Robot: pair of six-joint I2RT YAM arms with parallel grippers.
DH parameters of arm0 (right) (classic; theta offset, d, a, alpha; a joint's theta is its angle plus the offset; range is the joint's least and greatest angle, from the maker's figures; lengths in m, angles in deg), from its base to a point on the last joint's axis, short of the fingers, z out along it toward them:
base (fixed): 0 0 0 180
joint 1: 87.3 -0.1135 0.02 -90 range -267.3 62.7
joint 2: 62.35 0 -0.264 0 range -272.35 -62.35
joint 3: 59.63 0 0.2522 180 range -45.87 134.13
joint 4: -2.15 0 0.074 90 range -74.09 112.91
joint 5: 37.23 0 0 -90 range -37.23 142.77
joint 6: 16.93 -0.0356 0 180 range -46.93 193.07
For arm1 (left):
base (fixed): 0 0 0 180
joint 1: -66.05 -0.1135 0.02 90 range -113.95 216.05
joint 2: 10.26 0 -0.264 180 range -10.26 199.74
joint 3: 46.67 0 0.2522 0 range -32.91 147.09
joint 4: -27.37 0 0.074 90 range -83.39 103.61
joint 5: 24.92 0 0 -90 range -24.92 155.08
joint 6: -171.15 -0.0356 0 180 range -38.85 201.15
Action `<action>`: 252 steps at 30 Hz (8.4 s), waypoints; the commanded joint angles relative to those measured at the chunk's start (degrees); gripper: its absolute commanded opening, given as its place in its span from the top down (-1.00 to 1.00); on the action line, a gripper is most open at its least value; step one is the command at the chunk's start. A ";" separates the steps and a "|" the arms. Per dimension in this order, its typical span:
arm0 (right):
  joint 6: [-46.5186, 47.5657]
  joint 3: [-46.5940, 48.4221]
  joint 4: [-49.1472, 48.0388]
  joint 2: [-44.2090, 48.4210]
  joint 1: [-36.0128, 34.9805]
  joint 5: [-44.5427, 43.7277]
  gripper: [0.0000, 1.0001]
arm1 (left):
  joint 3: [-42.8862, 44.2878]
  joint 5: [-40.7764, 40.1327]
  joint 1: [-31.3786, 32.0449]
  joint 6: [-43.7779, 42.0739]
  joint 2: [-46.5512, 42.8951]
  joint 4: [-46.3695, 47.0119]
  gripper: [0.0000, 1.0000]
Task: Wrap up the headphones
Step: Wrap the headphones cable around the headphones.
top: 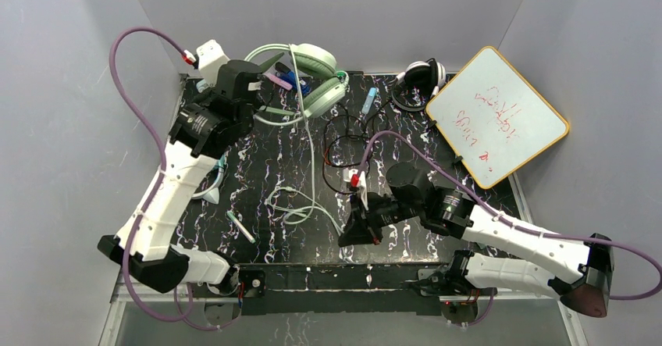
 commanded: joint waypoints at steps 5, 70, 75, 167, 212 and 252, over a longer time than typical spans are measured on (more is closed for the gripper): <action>-0.38 14.93 8.70 -0.29 -4.19 -3.25 0.97 | -4.26 -13.25 -1.91 -4.66 4.51 8.06 1.00; 4.84 49.87 18.64 -30.48 34.87 -24.60 0.97 | -22.95 47.25 -2.62 -20.71 -19.71 -4.79 1.00; 1.24 36.69 10.14 -24.36 35.54 -19.15 0.97 | -14.82 56.22 -2.65 -11.95 -18.28 0.06 1.00; 6.23 27.44 3.68 -19.40 10.63 -25.82 0.66 | -25.89 44.61 -2.63 -25.52 -16.79 -2.42 1.00; -2.37 -21.26 -38.29 11.53 15.23 -14.09 -0.68 | -4.46 52.63 -2.65 -4.45 -9.98 -5.68 1.00; -2.18 -22.67 -49.81 -0.12 12.72 -18.87 0.02 | 17.85 54.32 -2.61 6.34 0.26 -1.18 1.00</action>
